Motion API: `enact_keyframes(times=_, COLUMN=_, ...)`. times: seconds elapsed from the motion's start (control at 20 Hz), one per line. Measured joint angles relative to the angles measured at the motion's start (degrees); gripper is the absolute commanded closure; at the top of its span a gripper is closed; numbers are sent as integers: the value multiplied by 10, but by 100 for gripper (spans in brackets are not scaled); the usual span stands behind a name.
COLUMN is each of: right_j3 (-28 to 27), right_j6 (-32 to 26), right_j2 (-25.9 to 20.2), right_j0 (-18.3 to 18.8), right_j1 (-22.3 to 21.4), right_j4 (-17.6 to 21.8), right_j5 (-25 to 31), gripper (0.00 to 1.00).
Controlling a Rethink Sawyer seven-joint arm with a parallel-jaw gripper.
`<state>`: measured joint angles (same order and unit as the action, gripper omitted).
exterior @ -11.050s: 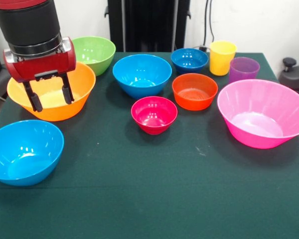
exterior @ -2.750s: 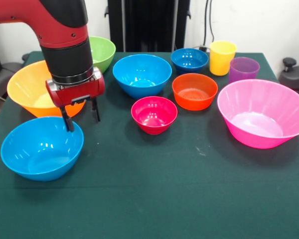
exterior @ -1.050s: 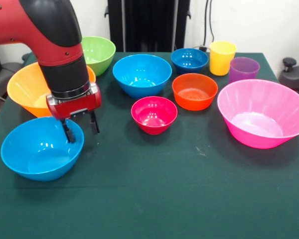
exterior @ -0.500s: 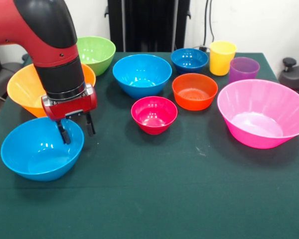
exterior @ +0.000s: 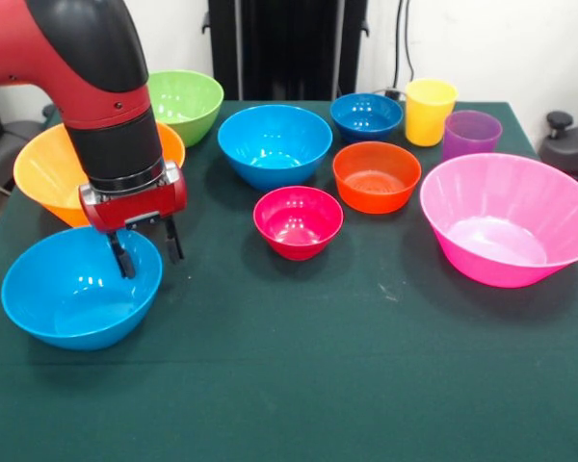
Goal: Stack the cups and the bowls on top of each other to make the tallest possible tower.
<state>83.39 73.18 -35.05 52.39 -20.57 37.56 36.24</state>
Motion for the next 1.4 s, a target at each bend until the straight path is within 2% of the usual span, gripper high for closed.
enact_keyframes(times=0.25, right_j3=0, right_j6=0, right_j2=0, right_j0=0, right_j1=0, right_j4=0, right_j5=0, gripper=0)
enact_keyframes(times=0.3, right_j3=0, right_j6=0, right_j2=0, right_j0=0, right_j1=0, right_j4=0, right_j5=0, gripper=100)
enact_keyframes(times=1.15, right_j3=0, right_j6=0, right_j2=-2, right_j0=-2, right_j1=-17, right_j4=-4, right_j5=0, gripper=100)
enact_keyframes(times=1.4, right_j3=7, right_j6=0, right_j2=-2, right_j0=-2, right_j1=-39, right_j4=-5, right_j5=0, gripper=100)
